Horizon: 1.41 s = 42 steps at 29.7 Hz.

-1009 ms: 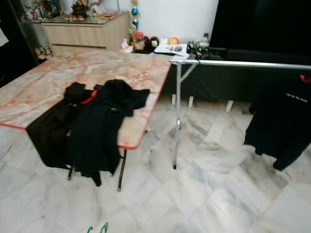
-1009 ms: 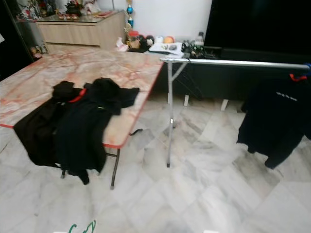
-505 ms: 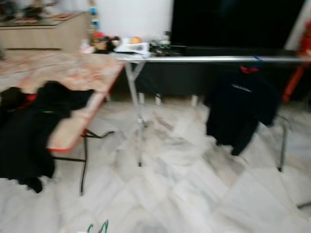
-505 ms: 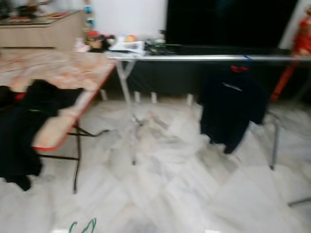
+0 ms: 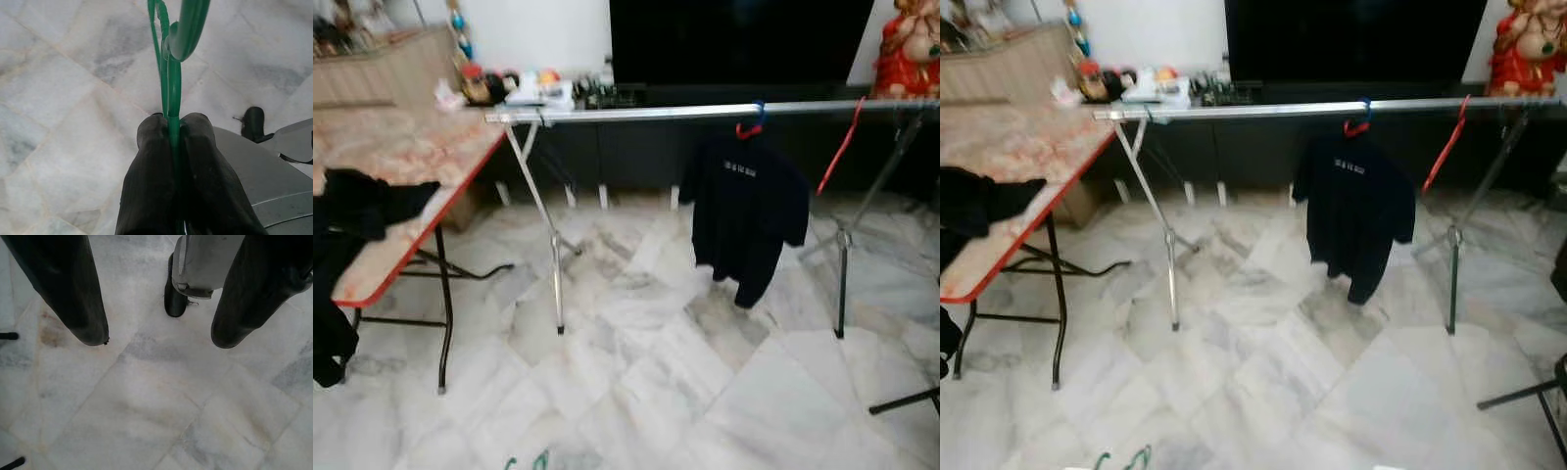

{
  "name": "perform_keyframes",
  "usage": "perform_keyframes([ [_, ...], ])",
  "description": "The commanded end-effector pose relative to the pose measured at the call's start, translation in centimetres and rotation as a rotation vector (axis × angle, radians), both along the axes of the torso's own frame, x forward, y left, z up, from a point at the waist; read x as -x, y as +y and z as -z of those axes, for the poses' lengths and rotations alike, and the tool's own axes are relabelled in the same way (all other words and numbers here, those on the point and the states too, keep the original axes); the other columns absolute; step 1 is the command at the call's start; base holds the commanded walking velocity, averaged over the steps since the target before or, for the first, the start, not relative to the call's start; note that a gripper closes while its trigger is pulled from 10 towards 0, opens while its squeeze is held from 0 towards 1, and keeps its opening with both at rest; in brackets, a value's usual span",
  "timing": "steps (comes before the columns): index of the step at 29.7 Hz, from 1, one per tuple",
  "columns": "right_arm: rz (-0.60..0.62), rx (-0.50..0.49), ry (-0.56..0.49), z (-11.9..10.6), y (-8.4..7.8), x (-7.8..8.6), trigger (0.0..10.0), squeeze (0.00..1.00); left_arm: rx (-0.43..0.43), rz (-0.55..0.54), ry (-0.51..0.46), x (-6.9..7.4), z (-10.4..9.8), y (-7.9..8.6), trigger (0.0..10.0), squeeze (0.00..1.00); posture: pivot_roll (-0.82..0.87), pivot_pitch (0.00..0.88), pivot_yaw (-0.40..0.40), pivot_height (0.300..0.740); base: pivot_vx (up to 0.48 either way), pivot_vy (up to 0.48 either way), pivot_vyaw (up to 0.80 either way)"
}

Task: Hang hanger

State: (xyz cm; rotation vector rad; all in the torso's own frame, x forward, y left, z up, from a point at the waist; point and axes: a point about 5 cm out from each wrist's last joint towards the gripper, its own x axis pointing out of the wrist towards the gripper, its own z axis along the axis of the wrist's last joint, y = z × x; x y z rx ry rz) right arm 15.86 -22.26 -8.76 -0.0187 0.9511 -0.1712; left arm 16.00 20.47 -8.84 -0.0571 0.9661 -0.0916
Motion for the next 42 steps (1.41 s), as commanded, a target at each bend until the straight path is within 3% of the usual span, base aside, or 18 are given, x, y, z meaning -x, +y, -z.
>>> perform_keyframes([
  [1,-0.007,-0.030,0.022,0.6,1.5,0.6,10.0,0.00,-0.022,-0.023,0.027,0.8,0.1,1.1,10.0,0.00,0.06,0.040,0.058,0.740,0.000,0.000,0.00],
  [6,-0.018,-0.042,0.026,0.9,3.1,0.8,10.0,0.00,-0.022,-0.017,0.025,0.8,0.2,1.1,10.0,0.00,0.06,0.041,0.056,0.740,0.000,0.000,0.00],
  [27,-0.008,-0.027,0.014,0.1,0.5,-0.1,10.0,0.00,-0.014,-0.006,0.040,1.1,0.3,0.9,10.0,0.00,0.06,0.039,0.057,0.740,0.277,0.000,0.00],
  [31,-0.008,-0.023,-0.019,-0.8,0.0,-2.1,10.0,0.00,-0.010,-0.006,0.038,1.0,0.3,0.8,10.0,0.00,0.06,0.032,0.057,0.740,0.287,0.000,0.00],
  [34,-0.010,-0.022,-0.030,-1.1,0.0,-2.7,10.0,0.00,-0.007,-0.004,0.038,0.9,0.3,0.6,10.0,0.00,0.06,0.030,0.057,0.740,0.290,0.000,0.00],
  [42,-0.009,-0.019,-0.020,-0.7,-0.5,-1.6,10.0,0.00,-0.002,-0.009,0.039,0.9,0.3,0.4,10.0,0.00,0.06,0.035,0.052,0.740,0.288,0.000,0.00],
])
